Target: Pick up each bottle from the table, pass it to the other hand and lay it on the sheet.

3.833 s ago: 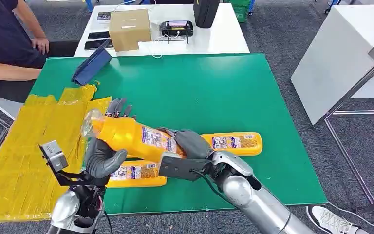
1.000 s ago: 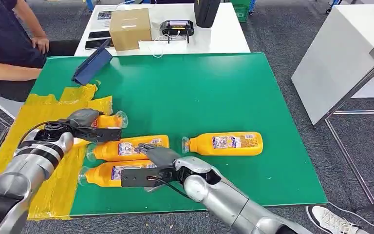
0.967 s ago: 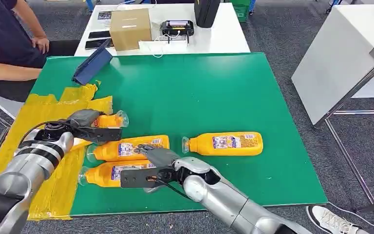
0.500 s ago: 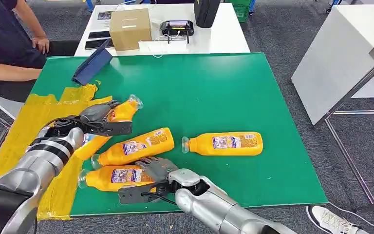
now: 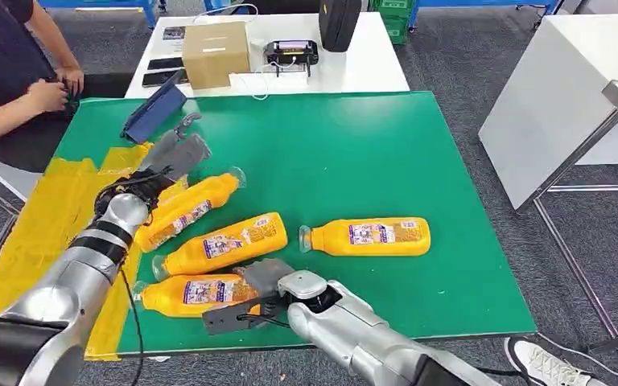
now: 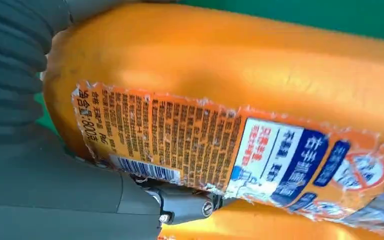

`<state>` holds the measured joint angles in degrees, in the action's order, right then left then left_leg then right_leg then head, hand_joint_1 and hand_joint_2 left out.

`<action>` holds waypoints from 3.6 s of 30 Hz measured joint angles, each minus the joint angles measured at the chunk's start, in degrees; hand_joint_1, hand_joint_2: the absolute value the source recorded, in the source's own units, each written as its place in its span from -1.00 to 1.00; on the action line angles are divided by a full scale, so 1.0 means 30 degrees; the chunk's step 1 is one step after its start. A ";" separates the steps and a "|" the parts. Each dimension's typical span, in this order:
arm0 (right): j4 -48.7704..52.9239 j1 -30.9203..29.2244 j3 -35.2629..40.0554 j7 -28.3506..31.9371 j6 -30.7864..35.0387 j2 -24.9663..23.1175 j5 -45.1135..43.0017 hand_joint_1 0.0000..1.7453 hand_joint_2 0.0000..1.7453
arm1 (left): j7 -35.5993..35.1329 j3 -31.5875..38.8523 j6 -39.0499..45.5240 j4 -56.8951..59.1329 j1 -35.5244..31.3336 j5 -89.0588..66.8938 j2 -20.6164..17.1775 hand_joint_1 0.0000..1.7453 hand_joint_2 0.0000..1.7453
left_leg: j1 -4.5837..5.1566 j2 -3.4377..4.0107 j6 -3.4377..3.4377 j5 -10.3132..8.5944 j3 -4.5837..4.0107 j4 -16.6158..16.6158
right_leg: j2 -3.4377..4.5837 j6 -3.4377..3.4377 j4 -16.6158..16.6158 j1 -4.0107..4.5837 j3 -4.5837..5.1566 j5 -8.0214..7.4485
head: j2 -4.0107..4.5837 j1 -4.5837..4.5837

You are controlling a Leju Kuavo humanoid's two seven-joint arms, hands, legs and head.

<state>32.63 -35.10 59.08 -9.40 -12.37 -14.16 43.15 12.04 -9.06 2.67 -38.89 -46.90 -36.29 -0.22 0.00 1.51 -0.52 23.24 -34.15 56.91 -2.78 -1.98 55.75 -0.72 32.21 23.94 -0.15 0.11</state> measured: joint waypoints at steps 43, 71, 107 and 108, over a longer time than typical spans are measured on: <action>2.0480 0.9941 -0.8765 0.2856 0.5872 0.3155 -0.8102 1.00 1.00 | -0.1888 0.5825 -0.4230 -1.3675 0.9519 1.6975 0.0561 -1.00 1.00 | 0.0009 -0.0031 -0.0010 -0.0035 -0.0389 0.0009 | -0.0048 -0.0033 0.0000 0.0014 0.0329 -0.0031 | 0.0000 -0.0007; 1.9444 0.6757 -0.6649 0.1020 0.0733 0.3818 -0.8459 1.00 1.00 | -0.0510 -0.1328 -1.0659 -1.7943 1.2688 1.6345 -0.0015 -1.00 1.00 | 0.0029 -0.0033 -0.0016 -0.0034 -0.0407 0.0006 | -0.0049 -0.0038 0.0000 0.0004 0.0338 -0.0032 | 0.0000 -0.0007; 1.4841 0.3161 -0.2499 0.0670 0.0248 0.3854 -0.8939 1.00 1.00 | -0.0466 -0.1044 -0.8546 -1.6077 1.1677 1.4218 -0.0634 1.00 1.00 | 0.0030 -0.0011 -0.0019 -0.0040 -0.0409 0.0012 | -0.0036 -0.0039 -0.0001 -0.0003 0.0376 -0.0034 | 0.0000 -0.0007; 1.4834 0.3152 -0.2520 0.0605 0.0284 0.3883 -0.8867 1.00 1.00 | -0.0430 -0.1037 -0.8546 -1.5968 1.1586 1.4087 -0.0627 1.00 1.00 | 0.0030 -0.0011 -0.0019 -0.0040 -0.0410 0.0012 | -0.0034 -0.0039 -0.0001 -0.0003 0.0376 -0.0034 | 0.0000 -0.0008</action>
<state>77.13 -25.65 51.52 -7.58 -11.52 -2.51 16.54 10.75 -12.17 -22.97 -86.79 -12.14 5.97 -2.10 0.09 1.48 -0.57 23.12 -35.38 56.95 -2.88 -2.09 55.75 -0.73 33.34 23.84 -0.15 0.09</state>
